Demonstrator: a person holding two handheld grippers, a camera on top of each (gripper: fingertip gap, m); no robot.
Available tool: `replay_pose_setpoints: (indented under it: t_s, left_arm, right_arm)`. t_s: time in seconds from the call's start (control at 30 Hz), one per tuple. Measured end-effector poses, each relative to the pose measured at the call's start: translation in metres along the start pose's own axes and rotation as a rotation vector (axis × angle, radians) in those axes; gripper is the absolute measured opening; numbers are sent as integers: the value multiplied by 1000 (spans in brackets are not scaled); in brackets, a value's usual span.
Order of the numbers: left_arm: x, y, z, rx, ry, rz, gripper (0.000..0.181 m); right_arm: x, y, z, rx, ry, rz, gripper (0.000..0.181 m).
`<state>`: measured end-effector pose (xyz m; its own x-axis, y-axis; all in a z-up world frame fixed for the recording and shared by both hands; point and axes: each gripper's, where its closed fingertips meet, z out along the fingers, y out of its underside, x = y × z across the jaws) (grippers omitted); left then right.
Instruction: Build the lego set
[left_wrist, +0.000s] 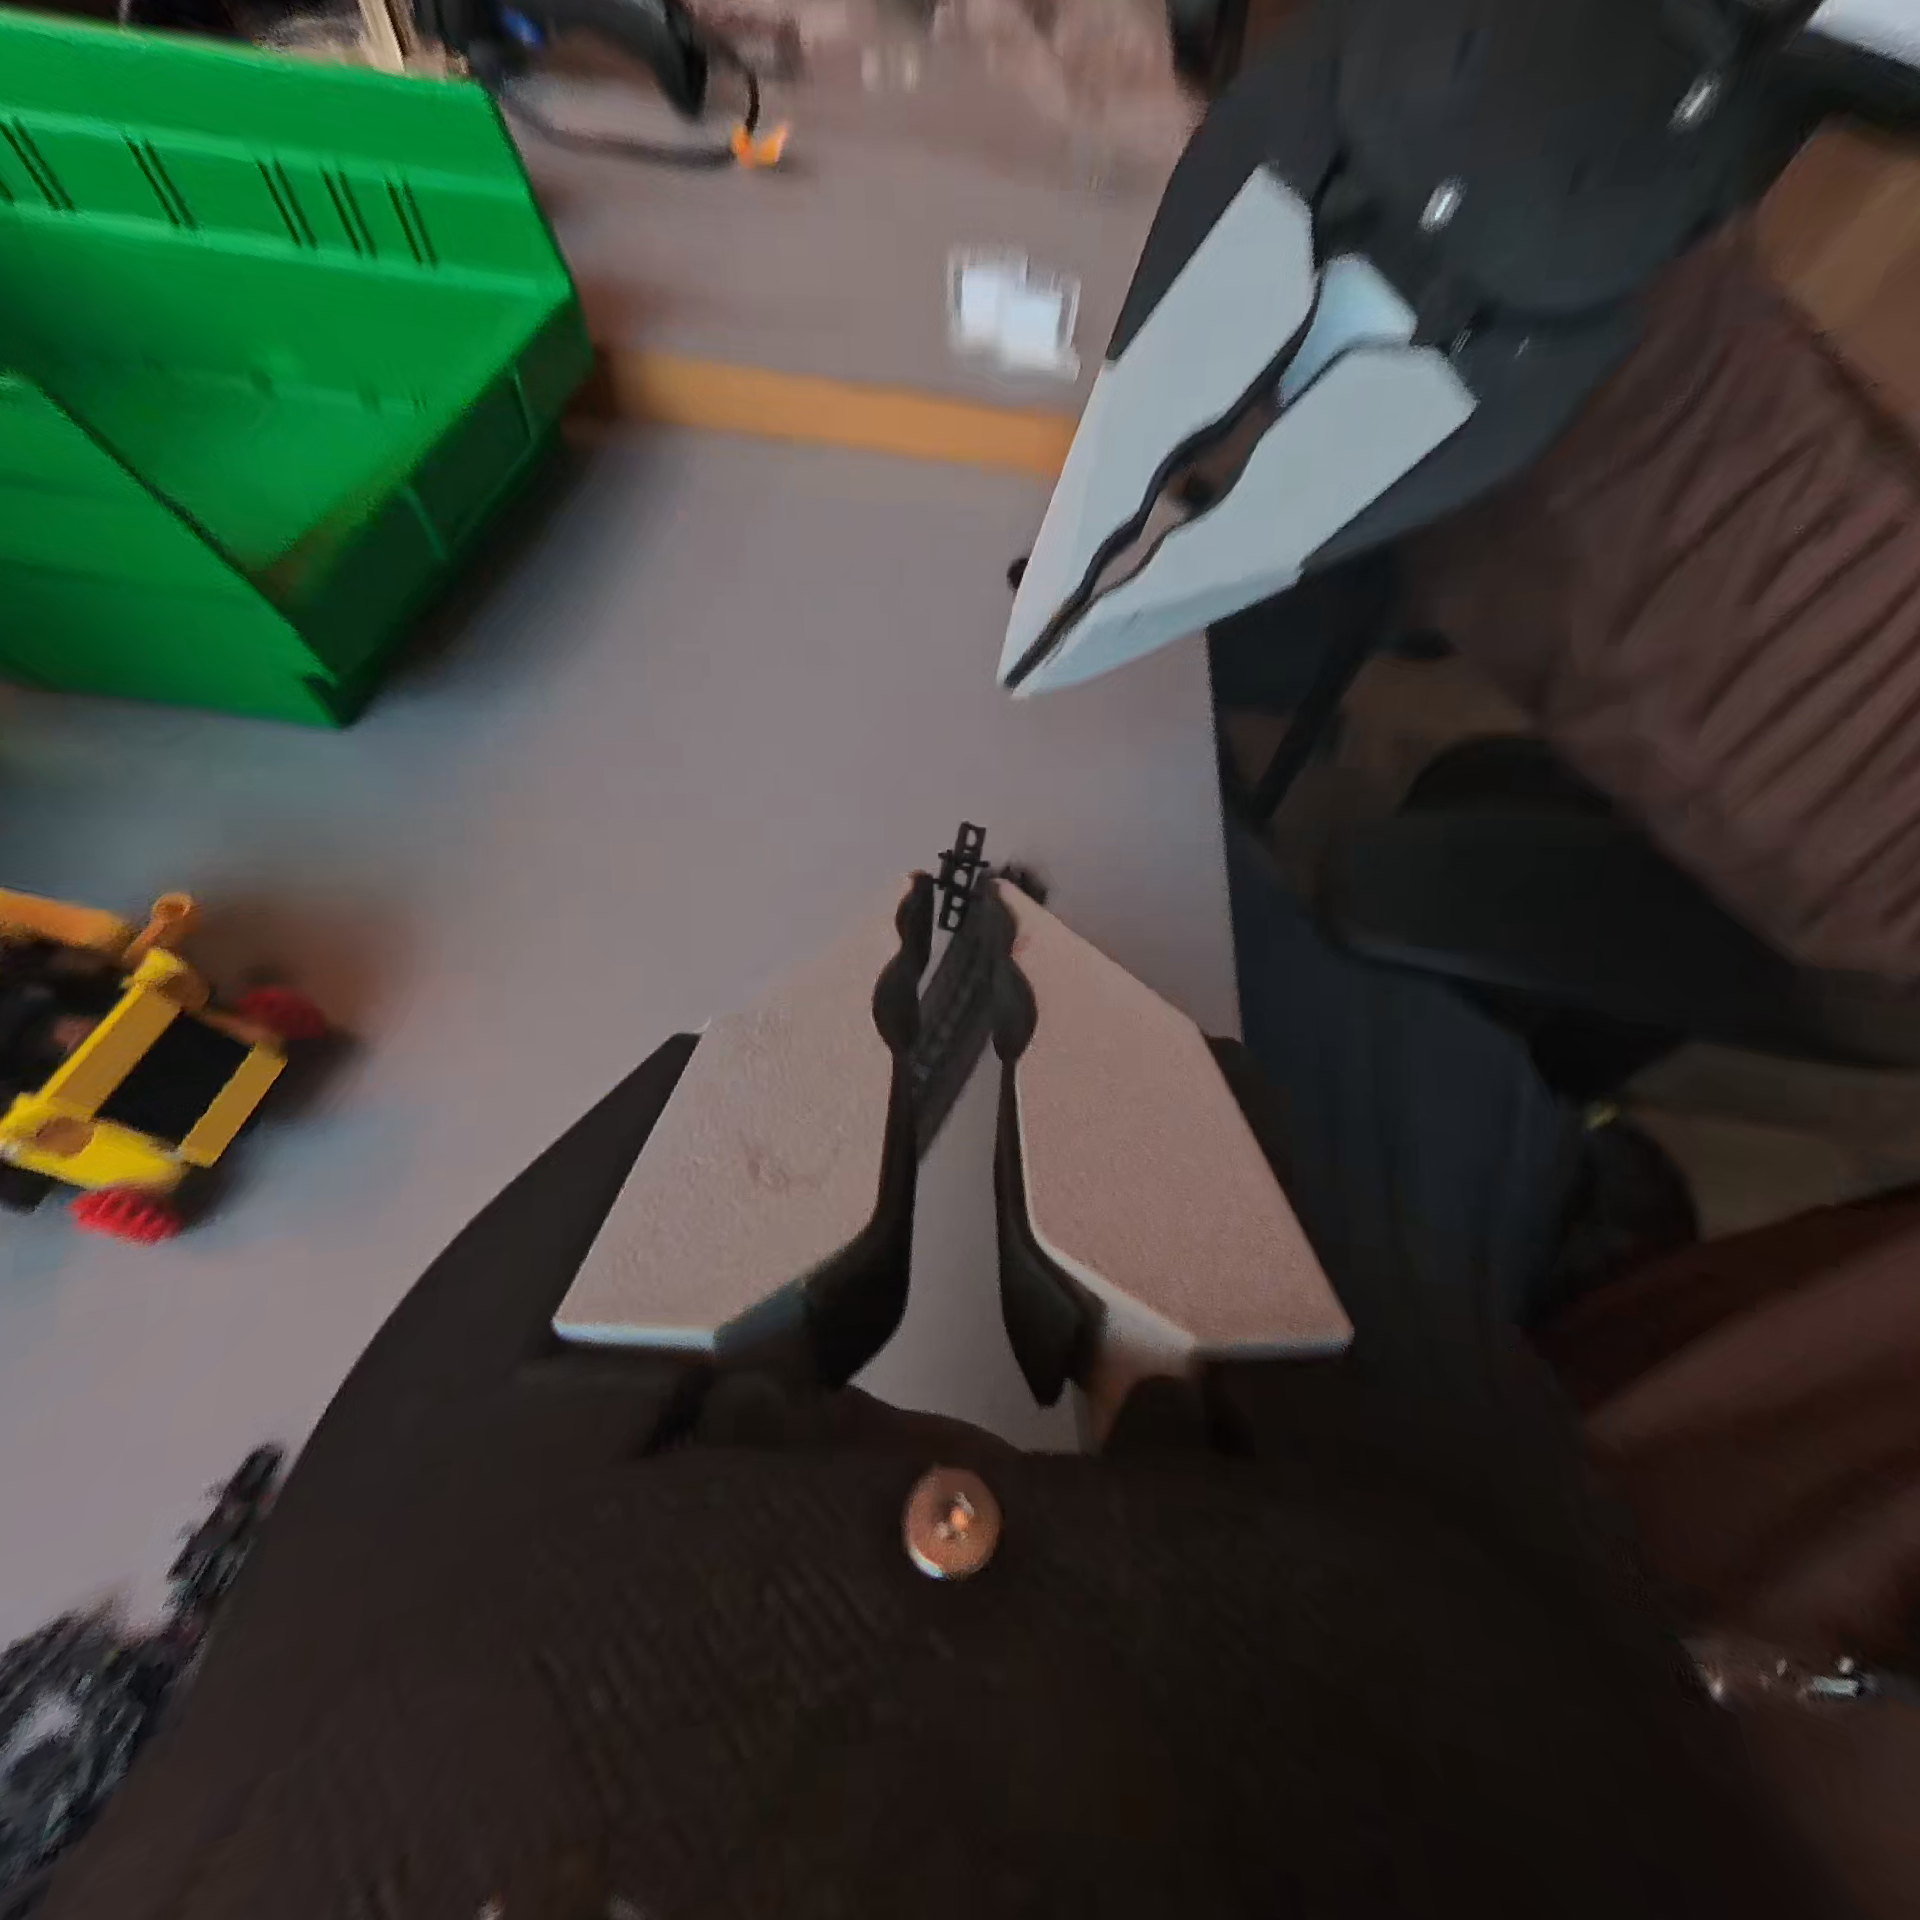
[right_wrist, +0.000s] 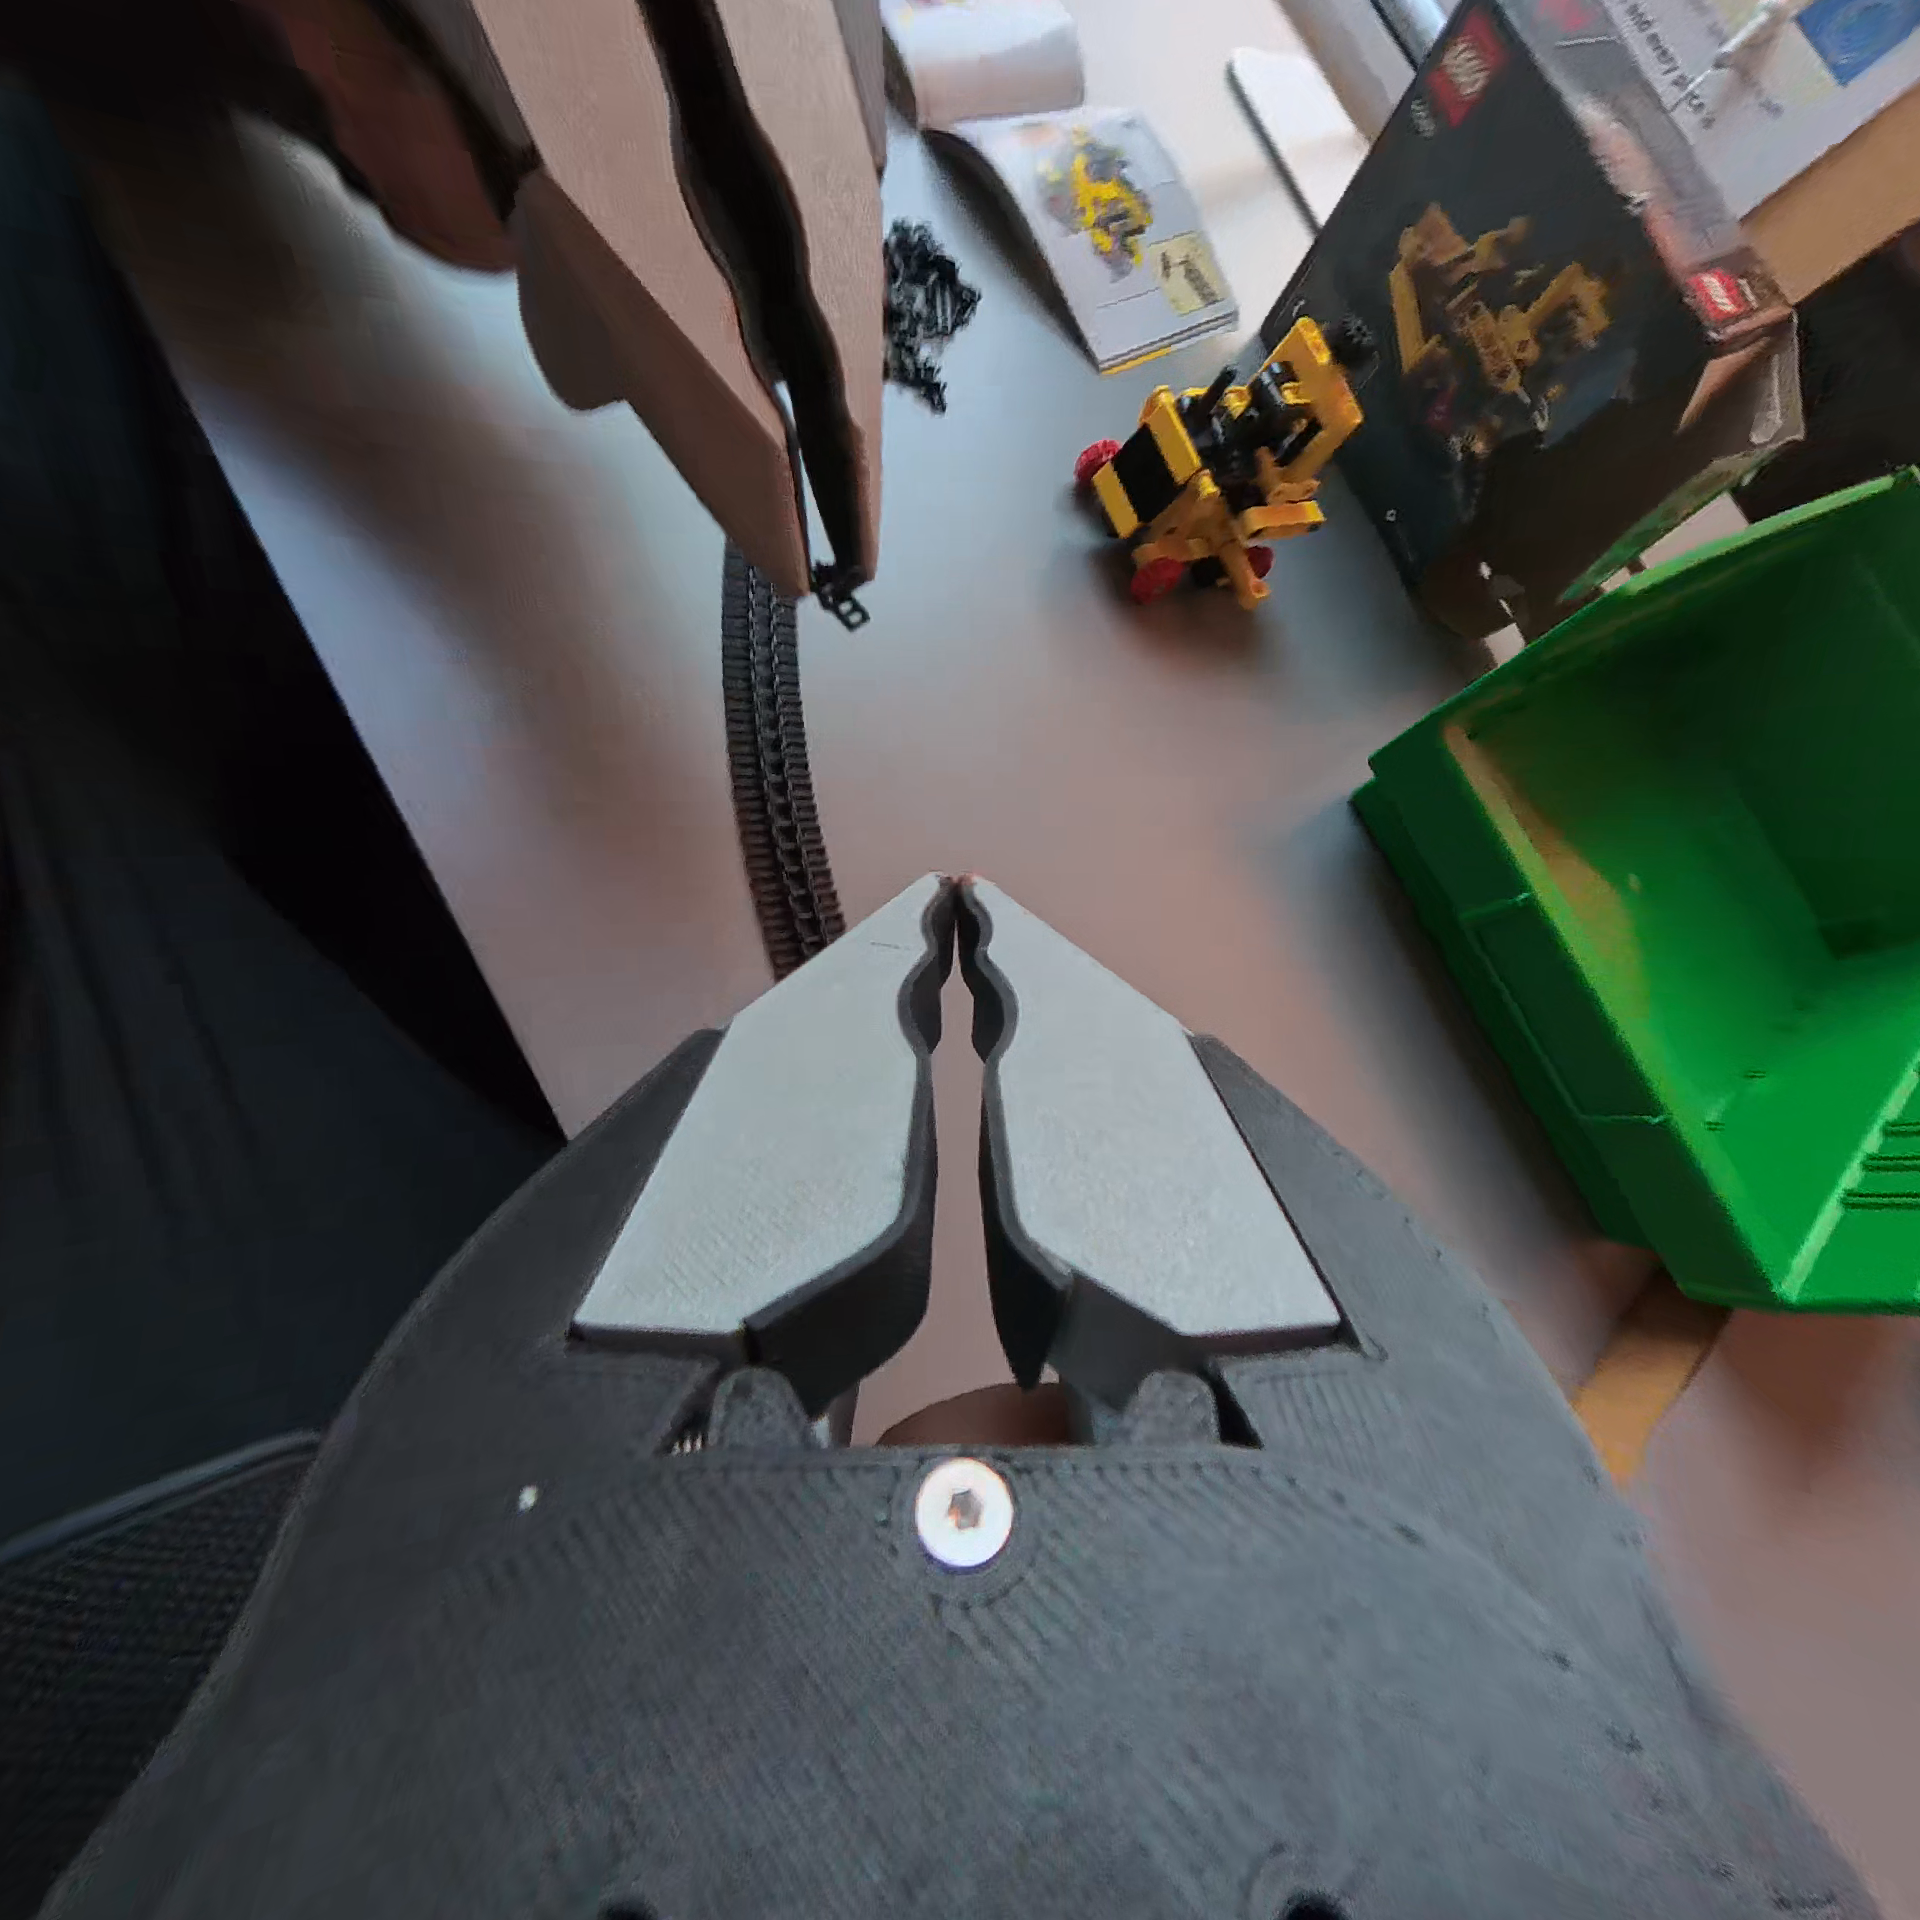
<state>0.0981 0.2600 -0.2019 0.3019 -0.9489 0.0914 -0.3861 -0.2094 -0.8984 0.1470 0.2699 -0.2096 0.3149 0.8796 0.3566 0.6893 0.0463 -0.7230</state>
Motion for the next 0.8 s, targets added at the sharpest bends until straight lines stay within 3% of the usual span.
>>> replay_pose_setpoints:
  t_s: [0.13,0.27,0.8]
  left_arm:
    - [7,-24,12,99,56,1,5]
    - [10,-22,25,94,81,4,6]
    - [14,-20,31,101,89,15,5]
  right_arm:
    - [3,-7,-2,65,-46,123,0]
    - [-2,-20,-6,147,-111,178,0]
    - [-8,-26,-8,187,-159,192,0]
